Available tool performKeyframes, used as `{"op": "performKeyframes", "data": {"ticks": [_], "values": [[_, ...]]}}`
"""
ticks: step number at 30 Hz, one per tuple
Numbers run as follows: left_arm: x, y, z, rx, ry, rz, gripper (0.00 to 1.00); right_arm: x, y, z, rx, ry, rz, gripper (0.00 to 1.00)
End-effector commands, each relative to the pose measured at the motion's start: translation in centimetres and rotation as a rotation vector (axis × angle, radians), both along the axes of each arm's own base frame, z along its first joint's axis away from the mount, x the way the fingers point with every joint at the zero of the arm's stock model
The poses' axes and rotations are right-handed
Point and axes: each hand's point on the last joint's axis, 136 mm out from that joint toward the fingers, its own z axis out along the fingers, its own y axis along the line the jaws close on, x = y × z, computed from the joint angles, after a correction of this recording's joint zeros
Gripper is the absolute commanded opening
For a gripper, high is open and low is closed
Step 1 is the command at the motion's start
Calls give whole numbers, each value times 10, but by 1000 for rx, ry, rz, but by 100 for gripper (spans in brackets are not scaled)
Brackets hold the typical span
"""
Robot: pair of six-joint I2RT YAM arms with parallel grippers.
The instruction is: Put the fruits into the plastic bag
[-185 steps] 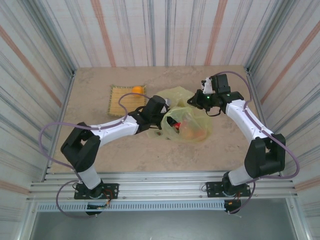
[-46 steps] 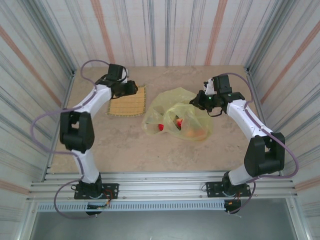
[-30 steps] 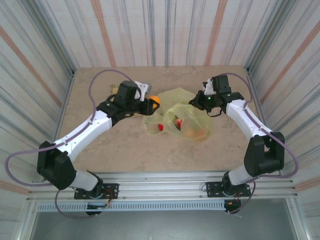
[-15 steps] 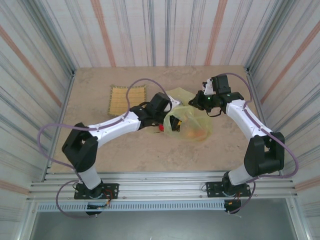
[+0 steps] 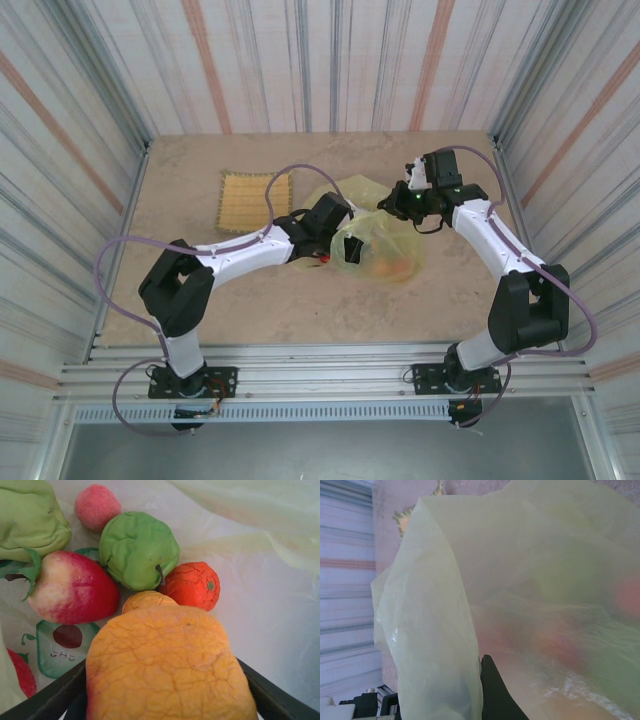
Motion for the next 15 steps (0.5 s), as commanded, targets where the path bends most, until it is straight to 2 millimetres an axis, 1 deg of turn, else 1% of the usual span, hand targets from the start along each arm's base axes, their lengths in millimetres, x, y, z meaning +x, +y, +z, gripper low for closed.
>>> {"op": "performKeyframes", "data": {"ticks": [1, 8, 15], "values": [[5, -4, 14, -18, -49, -3, 72, 0, -4, 6, -9, -14, -5, 0], [4, 0, 17, -13, -59, 1, 77, -1, -4, 4, -8, -10, -3, 0], [4, 6, 28, -16, -91, 9, 79, -2, -4, 3, -8, -8, -3, 0]]}}
